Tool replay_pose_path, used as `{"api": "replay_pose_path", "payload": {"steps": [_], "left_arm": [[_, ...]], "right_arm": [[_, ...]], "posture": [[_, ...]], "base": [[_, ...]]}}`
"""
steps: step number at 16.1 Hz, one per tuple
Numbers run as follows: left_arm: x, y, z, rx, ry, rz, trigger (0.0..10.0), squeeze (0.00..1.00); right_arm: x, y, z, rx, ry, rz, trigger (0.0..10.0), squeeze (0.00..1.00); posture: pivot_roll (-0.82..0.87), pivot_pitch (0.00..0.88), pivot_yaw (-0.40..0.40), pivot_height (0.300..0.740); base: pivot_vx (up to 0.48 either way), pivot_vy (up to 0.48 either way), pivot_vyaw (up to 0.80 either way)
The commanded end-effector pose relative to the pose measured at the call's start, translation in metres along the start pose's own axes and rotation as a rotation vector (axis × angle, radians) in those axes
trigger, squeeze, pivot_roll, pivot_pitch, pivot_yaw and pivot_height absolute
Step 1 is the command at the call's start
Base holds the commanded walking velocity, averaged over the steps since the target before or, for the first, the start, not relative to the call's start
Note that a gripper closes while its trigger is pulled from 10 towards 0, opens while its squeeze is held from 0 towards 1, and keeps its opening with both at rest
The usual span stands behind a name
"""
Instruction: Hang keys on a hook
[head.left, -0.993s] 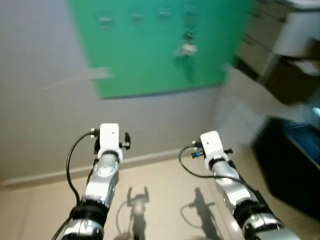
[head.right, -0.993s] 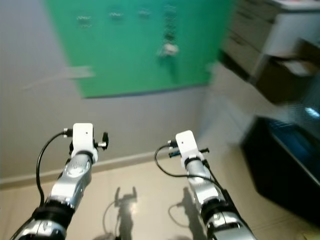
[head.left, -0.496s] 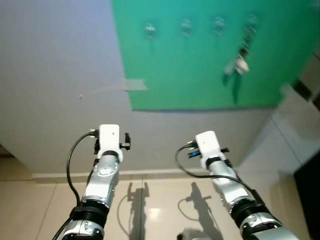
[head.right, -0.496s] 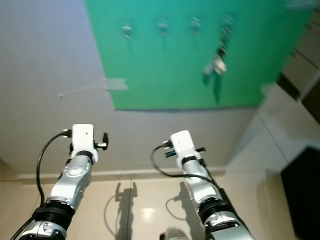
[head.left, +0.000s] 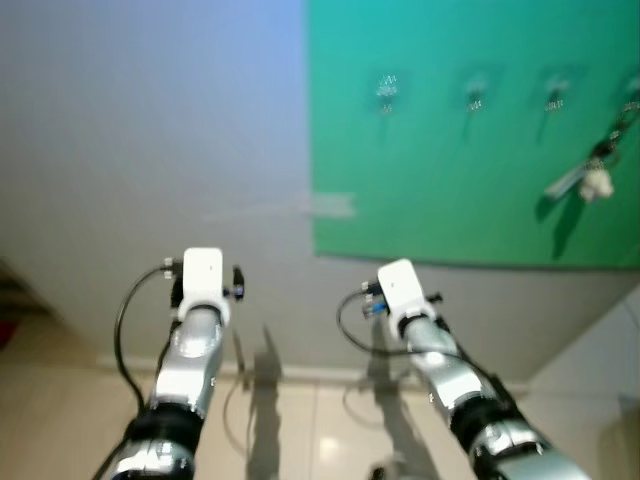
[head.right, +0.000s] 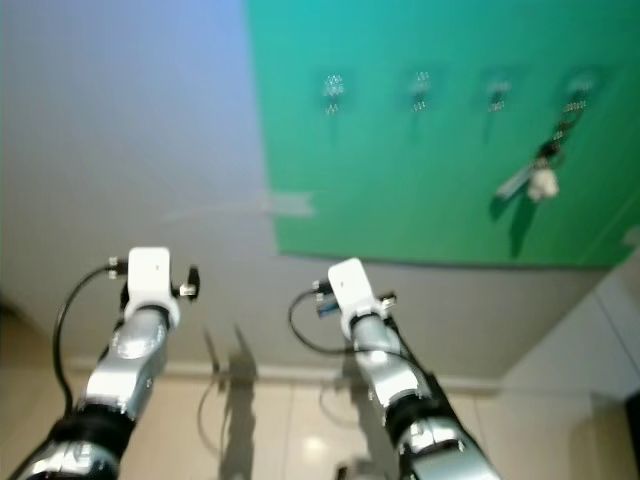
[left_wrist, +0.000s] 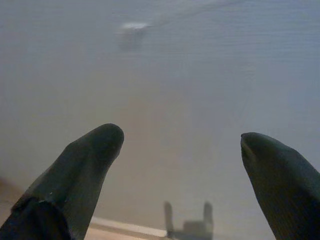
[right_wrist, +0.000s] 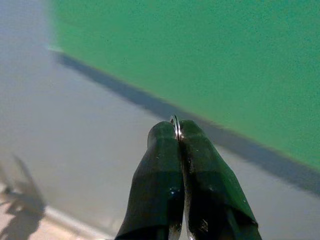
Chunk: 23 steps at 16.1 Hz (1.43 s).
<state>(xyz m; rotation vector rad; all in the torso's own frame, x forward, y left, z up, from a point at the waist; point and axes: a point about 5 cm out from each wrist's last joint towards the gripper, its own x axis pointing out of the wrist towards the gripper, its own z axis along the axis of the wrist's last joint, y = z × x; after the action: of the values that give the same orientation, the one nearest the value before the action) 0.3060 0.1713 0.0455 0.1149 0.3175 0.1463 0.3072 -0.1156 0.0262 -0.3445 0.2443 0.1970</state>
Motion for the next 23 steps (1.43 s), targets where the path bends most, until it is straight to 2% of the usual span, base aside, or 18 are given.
{"api": "replay_pose_path", "payload": {"steps": [1,3,4,9,15,19,21,23], "left_arm": [[0.000,-0.001,0.002,0.013,-0.006,-0.004,10.0,0.00],[-0.001,-0.001,0.004,0.024,-0.025,-0.010,10.0,0.00],[-0.001,-0.002,0.005,0.029,-0.033,-0.016,10.0,0.00],[-0.002,-0.006,0.006,0.028,-0.037,-0.027,10.0,0.00],[-0.004,-0.007,0.006,0.028,-0.047,-0.033,10.0,0.00],[-0.006,-0.007,0.004,0.024,-0.046,-0.027,10.0,0.00],[-0.006,-0.008,0.004,0.024,-0.045,-0.028,10.0,0.00],[-0.006,-0.009,0.004,0.024,-0.046,-0.033,10.0,0.00]], "right_arm": [[0.002,-0.003,0.004,-0.009,-0.009,-0.014,10.0,0.00],[0.005,-0.010,0.020,-0.021,-0.077,-0.028,10.0,0.00],[0.007,-0.014,0.038,0.004,-0.168,-0.035,10.0,0.00],[0.008,-0.016,0.090,0.009,-0.377,-0.014,10.0,0.00],[0.015,-0.027,0.112,-0.009,-0.440,-0.053,10.0,0.00],[0.015,-0.039,0.145,-0.020,-0.529,-0.070,10.0,0.00],[0.011,-0.046,0.154,-0.028,-0.574,-0.089,10.0,0.00],[0.009,-0.046,0.151,-0.040,-0.572,-0.089,10.0,0.00]], "posture": [[-0.10,0.000,0.027,0.713],[-0.10,0.000,0.026,0.713],[-0.10,0.000,0.024,0.713],[-0.10,0.000,0.020,0.713],[-0.09,0.000,0.005,0.713],[-0.08,0.000,-0.007,0.713],[-0.08,0.000,-0.005,0.713],[-0.08,0.000,-0.004,0.713]], "base": [[0.000,0.000,0.00],[0.000,0.000,0.00],[0.000,0.000,0.00],[0.000,0.000,0.00],[0.000,0.000,0.00],[0.000,0.000,0.00],[0.000,0.000,0.00],[0.000,0.000,0.00]]}}
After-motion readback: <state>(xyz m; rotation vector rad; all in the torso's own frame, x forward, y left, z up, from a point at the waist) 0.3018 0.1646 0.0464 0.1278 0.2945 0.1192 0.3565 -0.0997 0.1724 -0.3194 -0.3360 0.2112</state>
